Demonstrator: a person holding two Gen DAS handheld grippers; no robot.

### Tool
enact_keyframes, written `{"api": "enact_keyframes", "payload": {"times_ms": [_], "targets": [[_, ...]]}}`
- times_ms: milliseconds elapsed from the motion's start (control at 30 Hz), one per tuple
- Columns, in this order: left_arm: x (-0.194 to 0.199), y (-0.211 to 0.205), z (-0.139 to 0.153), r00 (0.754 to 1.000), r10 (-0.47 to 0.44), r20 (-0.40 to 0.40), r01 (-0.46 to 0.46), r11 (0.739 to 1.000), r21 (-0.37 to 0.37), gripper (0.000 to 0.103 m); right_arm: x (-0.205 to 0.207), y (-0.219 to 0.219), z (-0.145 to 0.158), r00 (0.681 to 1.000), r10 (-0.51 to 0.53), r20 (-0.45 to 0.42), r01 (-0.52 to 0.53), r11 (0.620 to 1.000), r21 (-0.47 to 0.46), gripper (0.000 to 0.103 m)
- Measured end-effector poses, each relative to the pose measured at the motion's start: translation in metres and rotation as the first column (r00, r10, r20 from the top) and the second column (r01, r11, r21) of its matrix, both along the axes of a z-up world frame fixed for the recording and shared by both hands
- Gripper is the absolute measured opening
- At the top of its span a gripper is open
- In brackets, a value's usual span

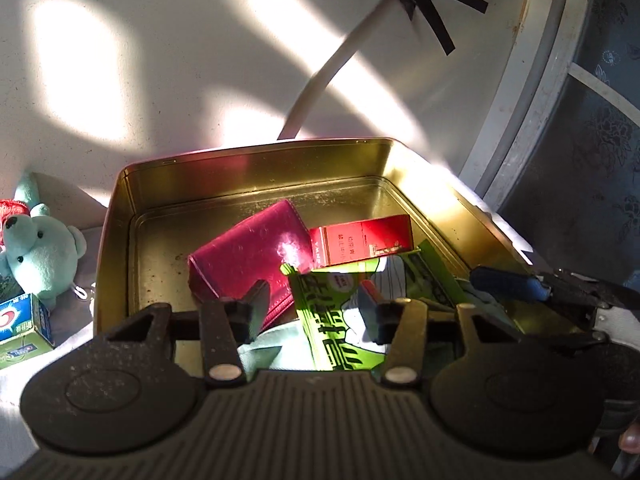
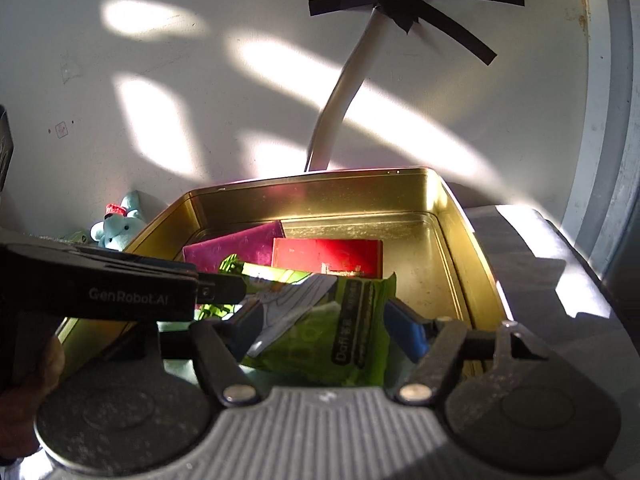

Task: Organize objects
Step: 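Carry the green tissue pack into the pink tin and release it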

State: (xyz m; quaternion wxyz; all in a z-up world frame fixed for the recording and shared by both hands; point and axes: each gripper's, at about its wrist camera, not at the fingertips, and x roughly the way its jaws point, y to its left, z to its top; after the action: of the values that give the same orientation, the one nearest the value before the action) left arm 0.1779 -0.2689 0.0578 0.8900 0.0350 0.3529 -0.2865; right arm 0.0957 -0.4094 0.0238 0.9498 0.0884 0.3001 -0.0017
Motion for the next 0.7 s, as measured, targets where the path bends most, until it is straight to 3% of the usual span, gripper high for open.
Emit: {"api": "enact_keyframes", "payload": {"times_ms": [233,467,700], "targets": [[-0.047,0.019,0.016,0.993,-0.002,0.118,0.0,1.0,0.024,0.051,-0.044,0.026,0.011,0.996,0.005,0.093,-0.002,0.999,-0.034,0.069],[-0.092,0.055,0.027,0.978,0.032,0.208,-0.041,0.998,0.037,0.052,-0.085,0.047,0.02,0.989,0.007,0.145,-0.007,1.0,-0.001,0.069],[-0.116,0.104,0.016,0.965,0.098,0.244,-0.124,0.988,0.092,0.055,-0.112,0.077,0.021,0.982,0.007,0.189,-0.016,0.999,0.045,0.069]]}}
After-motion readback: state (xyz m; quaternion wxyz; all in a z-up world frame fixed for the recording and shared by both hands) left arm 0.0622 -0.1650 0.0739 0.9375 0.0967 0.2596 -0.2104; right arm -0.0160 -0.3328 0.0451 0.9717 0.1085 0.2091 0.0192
